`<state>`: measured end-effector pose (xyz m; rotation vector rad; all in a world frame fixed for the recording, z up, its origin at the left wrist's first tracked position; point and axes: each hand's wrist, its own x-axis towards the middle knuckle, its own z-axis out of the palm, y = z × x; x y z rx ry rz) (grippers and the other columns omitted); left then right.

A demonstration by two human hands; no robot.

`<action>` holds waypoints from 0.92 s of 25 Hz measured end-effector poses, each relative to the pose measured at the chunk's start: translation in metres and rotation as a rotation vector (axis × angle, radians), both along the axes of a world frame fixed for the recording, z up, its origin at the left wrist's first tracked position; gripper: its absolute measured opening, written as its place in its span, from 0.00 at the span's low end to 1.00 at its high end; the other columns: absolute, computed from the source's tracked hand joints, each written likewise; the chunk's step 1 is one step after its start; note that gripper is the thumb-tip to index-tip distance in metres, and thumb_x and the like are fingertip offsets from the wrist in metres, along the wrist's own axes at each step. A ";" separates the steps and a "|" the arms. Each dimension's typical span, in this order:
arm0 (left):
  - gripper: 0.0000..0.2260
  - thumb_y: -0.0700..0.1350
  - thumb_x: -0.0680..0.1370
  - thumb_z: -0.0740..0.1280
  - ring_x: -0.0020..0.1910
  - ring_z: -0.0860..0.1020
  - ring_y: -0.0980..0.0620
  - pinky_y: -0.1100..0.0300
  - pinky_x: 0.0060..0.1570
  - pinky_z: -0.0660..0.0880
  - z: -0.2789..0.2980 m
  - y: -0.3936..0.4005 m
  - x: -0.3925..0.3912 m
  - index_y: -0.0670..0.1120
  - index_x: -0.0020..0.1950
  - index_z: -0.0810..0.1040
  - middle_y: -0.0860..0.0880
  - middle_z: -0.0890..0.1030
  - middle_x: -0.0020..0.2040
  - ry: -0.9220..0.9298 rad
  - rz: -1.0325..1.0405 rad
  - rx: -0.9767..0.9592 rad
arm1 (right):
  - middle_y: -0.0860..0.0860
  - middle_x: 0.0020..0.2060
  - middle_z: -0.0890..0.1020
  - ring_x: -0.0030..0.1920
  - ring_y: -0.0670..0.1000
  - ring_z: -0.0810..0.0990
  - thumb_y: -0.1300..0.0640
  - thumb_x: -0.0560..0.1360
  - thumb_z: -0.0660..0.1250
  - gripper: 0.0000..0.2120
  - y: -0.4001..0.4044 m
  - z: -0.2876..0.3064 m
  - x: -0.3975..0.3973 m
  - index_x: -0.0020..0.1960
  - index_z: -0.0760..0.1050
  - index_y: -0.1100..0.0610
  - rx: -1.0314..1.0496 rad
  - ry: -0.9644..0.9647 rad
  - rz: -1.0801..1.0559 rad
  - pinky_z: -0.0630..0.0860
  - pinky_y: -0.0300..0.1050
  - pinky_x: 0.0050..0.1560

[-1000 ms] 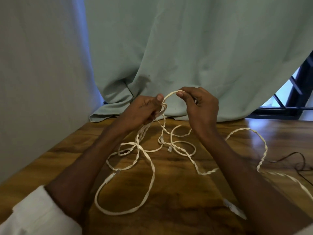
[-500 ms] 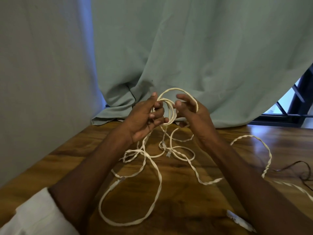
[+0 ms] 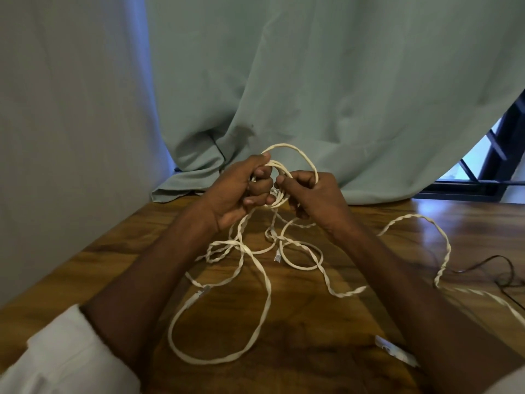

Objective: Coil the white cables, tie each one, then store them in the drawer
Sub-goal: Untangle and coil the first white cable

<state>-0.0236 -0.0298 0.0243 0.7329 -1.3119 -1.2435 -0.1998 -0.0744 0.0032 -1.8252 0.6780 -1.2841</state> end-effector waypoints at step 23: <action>0.19 0.51 0.89 0.52 0.26 0.64 0.55 0.62 0.42 0.67 0.020 0.003 0.029 0.49 0.40 0.70 0.54 0.65 0.27 0.581 0.095 -0.240 | 0.50 0.45 0.88 0.46 0.48 0.87 0.61 0.76 0.75 0.08 -0.006 -0.015 0.005 0.55 0.84 0.54 -0.018 0.621 0.004 0.85 0.51 0.54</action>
